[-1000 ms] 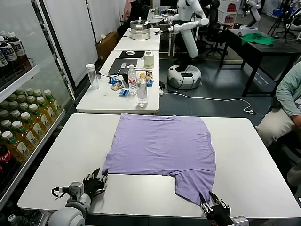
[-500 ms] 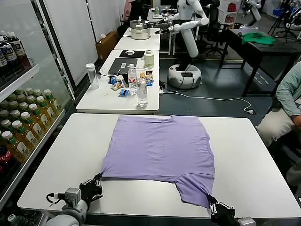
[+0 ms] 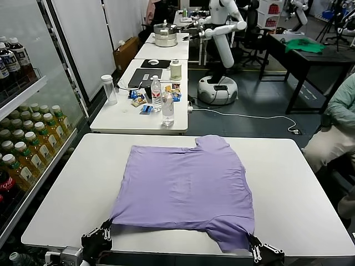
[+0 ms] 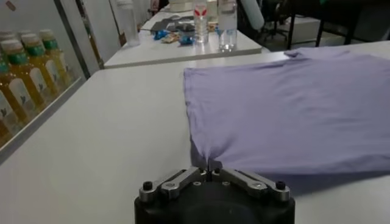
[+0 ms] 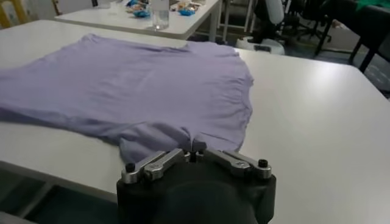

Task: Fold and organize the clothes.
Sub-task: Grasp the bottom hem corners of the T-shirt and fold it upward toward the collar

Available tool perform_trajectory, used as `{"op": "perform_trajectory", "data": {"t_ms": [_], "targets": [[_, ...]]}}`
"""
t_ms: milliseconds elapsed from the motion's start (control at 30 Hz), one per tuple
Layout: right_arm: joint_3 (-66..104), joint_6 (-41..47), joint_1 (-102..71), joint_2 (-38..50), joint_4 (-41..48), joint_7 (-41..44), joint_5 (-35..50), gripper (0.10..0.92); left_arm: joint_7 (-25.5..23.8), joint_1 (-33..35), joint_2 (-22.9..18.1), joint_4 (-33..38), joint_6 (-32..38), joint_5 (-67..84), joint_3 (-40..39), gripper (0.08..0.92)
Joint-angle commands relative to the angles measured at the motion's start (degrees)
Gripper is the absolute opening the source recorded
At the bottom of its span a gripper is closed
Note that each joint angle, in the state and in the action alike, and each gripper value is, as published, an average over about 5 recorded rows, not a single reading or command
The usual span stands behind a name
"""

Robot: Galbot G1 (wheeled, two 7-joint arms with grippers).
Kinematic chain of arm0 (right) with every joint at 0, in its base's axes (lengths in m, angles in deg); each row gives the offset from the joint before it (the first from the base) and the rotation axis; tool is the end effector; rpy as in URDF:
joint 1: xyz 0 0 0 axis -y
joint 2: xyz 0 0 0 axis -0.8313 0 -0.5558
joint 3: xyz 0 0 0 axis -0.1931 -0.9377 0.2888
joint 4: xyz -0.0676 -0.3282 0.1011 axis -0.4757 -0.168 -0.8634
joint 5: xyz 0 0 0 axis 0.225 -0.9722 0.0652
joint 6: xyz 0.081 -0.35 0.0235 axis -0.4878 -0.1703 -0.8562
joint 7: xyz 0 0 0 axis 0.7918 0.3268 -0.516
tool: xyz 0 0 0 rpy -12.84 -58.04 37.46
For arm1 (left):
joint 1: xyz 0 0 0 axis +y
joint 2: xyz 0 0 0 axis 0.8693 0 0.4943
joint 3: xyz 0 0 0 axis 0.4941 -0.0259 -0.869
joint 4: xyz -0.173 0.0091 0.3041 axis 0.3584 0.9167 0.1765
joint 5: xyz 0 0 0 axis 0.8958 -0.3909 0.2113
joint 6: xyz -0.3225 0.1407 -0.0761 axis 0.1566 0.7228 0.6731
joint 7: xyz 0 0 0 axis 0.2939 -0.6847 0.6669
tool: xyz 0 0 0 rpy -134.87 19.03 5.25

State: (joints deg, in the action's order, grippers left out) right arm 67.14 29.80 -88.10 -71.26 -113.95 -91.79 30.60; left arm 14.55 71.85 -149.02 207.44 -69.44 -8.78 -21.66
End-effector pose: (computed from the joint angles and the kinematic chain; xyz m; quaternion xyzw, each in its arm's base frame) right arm 0.0990 -0.0615 -0.2036 0.1305 -0.9632 0.0531 0.2288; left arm 0.1365 0.0587 -0.2407 -0.0402 -0.9658 -0.0583 0.2495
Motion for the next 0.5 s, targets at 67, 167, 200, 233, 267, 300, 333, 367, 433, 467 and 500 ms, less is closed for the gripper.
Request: {"op": "perform_trajectory", "data": {"t_ms": [67,167,200,233,267,300,333,367,433,467,500], "targets": [[-4.1,3.8,18.0,0.4,5.1,-1.2,0.9,0.113,-2.5,-14.7,0.4,-8.6,0.3,5.2,1.6,0.087],[-7.7,5.3,25.1,-0.1,8.8,-1.7,0.9,0.113,-3.6,-19.8,0.2,-12.2,-0.3,6.7,0.6,0.087],[-8.9,5.8,27.2,-0.3,9.9,-1.8,0.9,0.113,-4.0,-21.3,0.1,-13.2,-0.5,7.1,0.2,0.087],[-9.9,6.2,29.0,-0.5,10.9,-1.9,0.9,0.113,-4.5,-22.4,0.0,-14.1,-0.6,7.3,-0.2,0.087],[-11.0,6.6,30.7,-0.7,11.8,-1.9,0.9,0.113,-5.0,-23.3,0.0,-14.9,-0.6,7.3,-0.5,0.087],[-12.1,7.0,32.5,-0.9,12.8,-2.0,0.8,0.113,-5.5,-24.3,-0.1,-15.6,-0.7,7.3,-0.9,0.087],[-13.0,7.3,34.0,-1.1,13.8,-2.0,0.8,0.113,-5.9,-25.0,-0.2,-16.2,-0.6,7.2,-1.2,0.087],[-13.8,7.5,35.6,-1.4,14.8,-2.1,0.7,0.113,-6.3,-25.8,-0.4,-16.9,-0.6,7.1,-1.5,0.087],[-15.2,8.0,38.3,-1.9,16.8,-2.3,0.5,0.113,-6.9,-27.4,-0.7,-18.2,-0.6,7.0,-1.9,0.087],[-15.7,8.2,39.4,-2.2,17.7,-2.4,0.4,0.113,-7.2,-28.2,-0.8,-19.0,-0.6,6.9,-2.1,0.087],[-16.1,8.5,40.2,-2.5,18.4,-2.6,0.3,0.113,-7.5,-29.0,-0.9,-19.7,-0.6,6.9,-2.3,0.087]]}}
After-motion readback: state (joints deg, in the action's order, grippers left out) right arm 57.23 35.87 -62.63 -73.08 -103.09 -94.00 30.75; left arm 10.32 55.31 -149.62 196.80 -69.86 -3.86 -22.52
